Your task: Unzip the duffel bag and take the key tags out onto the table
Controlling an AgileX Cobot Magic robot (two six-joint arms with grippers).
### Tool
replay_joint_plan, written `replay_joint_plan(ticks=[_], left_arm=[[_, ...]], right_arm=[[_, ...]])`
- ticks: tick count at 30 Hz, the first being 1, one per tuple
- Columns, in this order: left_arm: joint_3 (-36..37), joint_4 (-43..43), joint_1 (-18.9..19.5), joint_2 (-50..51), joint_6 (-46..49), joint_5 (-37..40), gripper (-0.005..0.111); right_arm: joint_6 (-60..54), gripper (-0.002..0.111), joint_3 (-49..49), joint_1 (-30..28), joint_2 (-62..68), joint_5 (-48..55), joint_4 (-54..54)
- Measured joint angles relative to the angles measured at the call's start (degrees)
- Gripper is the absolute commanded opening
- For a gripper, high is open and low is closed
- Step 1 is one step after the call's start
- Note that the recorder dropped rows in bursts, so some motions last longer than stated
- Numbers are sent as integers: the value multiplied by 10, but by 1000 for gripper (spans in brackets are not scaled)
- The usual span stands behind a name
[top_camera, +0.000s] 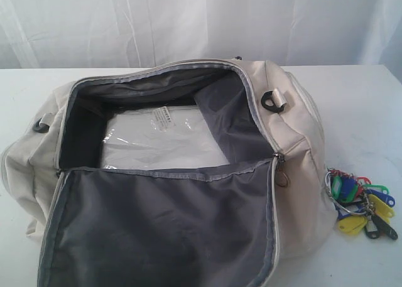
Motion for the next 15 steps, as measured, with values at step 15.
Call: replay_joint_plan(ticks=[15], left_arm=[[0,-165,0,0,0,-24,0]], right_arm=[[0,0,0,0,0,0,0]])
